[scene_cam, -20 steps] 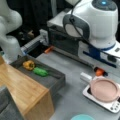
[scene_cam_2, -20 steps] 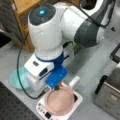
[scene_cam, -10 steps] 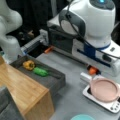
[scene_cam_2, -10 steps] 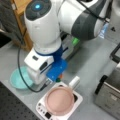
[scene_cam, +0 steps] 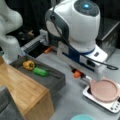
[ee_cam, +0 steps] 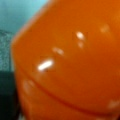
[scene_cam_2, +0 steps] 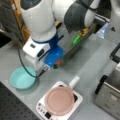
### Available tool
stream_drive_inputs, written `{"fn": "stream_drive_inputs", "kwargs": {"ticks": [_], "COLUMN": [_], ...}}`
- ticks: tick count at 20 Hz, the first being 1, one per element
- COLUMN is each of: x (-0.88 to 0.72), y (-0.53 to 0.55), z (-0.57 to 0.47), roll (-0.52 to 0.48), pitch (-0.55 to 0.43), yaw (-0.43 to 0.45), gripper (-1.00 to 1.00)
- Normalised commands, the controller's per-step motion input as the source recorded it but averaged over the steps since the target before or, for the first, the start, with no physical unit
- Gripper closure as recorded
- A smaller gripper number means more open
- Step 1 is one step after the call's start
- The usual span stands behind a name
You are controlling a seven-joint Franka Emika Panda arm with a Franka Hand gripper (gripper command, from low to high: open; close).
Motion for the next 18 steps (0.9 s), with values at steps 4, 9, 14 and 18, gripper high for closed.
{"fn": "stream_drive_inputs", "kwargs": {"ticks": [4,9,14,18], "x": [-0.57,-0.45,-0.47,-0.53], "y": [-0.21,-0.09,-0.06,-0.09], "z": [-0.03,-0.12,-0.16,-0.14], "roll": [0.064,0.072,0.067,0.058], "pitch": [-0.312,-0.312,-0.288,-0.272], "yaw": [0.038,0.042,0.053,0.068], "gripper": [1.00,1.00,1.00,1.00]}}
